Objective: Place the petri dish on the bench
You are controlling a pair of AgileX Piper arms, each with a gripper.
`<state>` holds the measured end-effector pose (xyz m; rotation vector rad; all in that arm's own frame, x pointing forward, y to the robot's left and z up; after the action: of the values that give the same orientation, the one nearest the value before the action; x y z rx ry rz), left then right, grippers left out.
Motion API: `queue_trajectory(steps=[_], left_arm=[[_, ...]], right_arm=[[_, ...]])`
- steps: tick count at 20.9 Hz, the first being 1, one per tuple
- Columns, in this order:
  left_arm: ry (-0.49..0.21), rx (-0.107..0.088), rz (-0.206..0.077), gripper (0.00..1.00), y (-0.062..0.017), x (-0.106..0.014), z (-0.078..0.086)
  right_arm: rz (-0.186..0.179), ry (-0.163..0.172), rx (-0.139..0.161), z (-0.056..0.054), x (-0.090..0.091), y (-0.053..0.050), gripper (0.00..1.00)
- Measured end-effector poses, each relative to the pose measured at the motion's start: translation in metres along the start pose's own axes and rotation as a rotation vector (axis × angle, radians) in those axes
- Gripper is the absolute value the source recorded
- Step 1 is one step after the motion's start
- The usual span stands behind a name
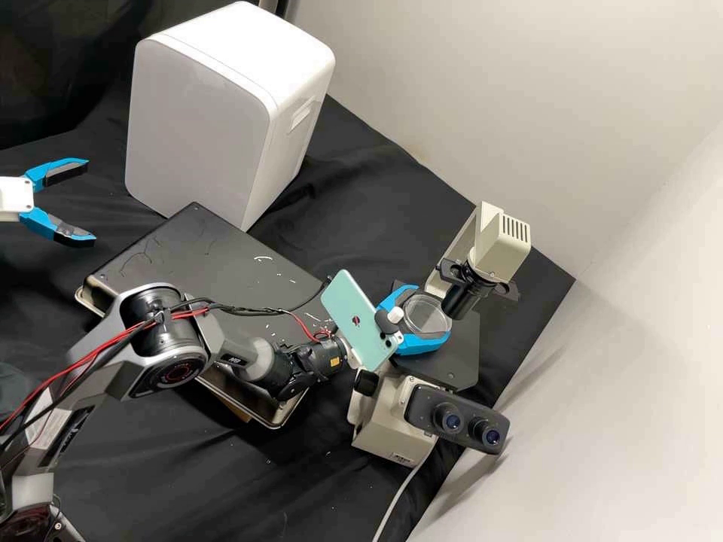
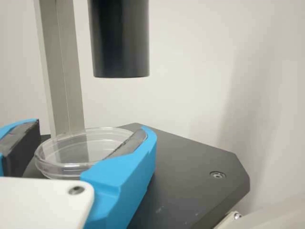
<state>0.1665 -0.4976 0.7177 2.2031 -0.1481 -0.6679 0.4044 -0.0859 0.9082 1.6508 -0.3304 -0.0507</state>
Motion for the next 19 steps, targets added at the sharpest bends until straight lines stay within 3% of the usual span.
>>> queue_trajectory(steps=[19], left_arm=[[0.0, 0.0, 0.005, 1.0, 0.001, 0.0022, 0.0002]], right_arm=[[-0.006, -0.004, -0.003, 0.0, -0.0004, -0.0003, 1.0]])
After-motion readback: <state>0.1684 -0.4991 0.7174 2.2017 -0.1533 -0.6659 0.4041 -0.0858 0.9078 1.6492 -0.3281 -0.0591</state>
